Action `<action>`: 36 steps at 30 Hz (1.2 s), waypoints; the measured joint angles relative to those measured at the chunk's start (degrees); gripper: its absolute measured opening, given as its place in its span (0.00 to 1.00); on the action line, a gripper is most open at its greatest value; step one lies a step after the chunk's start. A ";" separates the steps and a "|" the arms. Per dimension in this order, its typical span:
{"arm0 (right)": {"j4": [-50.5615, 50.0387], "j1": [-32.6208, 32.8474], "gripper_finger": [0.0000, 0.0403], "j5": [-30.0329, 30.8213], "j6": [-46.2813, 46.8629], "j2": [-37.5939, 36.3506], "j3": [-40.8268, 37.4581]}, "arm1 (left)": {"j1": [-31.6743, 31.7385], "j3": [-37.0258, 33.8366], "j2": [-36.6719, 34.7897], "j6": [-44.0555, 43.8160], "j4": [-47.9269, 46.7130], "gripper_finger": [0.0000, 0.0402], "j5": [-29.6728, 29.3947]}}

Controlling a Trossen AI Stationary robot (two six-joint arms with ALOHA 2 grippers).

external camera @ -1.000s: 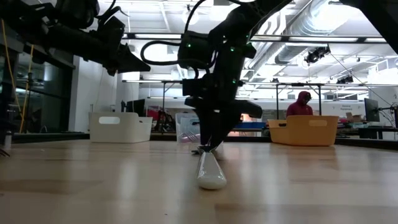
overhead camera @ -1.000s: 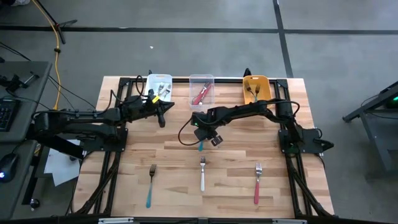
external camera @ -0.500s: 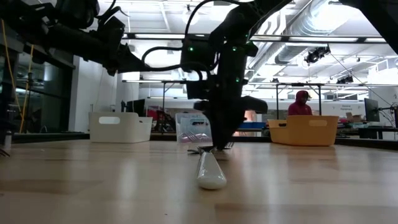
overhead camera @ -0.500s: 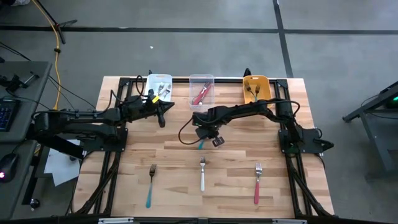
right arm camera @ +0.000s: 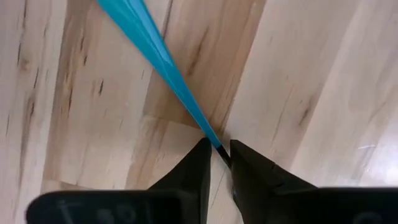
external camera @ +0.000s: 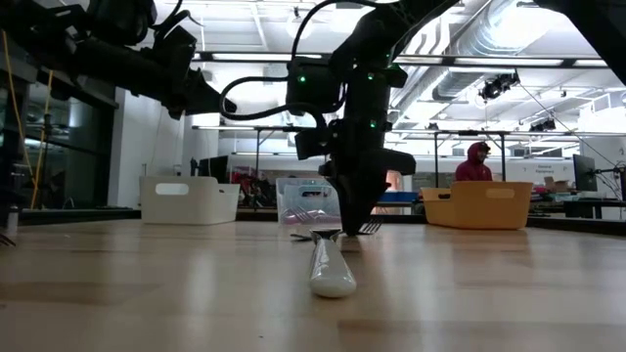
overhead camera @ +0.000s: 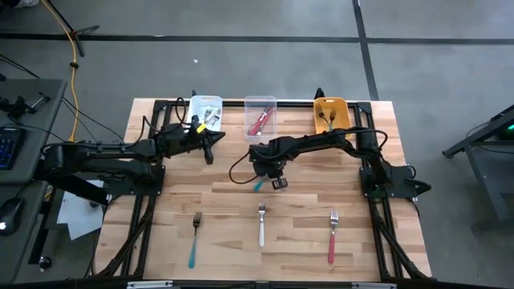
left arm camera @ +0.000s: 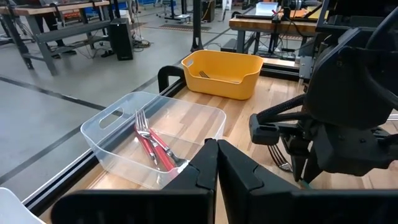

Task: Sort silverware by color (type)
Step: Put the top blue fork into the yellow bin

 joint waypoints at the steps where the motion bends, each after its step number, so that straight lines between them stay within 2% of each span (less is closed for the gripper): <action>1: 0.02 0.00 0.16 0.00 0.73 0.00 -0.02 | 0.00 0.00 0.00 -0.02 0.00 0.01 0.00; 6: -0.04 -0.02 0.14 -0.05 1.24 0.00 -0.02 | 0.00 0.00 0.00 0.00 -0.02 0.01 0.00; 11: -0.44 -0.02 0.02 -1.28 1.19 0.00 -0.07 | 0.00 0.00 0.00 0.00 -0.02 0.01 0.00; 22: -3.98 0.00 0.02 -2.58 2.67 -2.59 -0.64 | 0.00 0.00 0.02 0.00 -0.61 0.01 0.00; 29: -5.08 -0.85 0.01 1.45 4.97 -14.05 -2.87 | 0.00 0.00 0.02 0.00 -1.07 0.01 0.01; 36: -4.49 -8.77 0.00 6.68 13.39 -32.91 -14.47 | -0.02 0.02 0.02 0.01 -1.13 0.01 0.01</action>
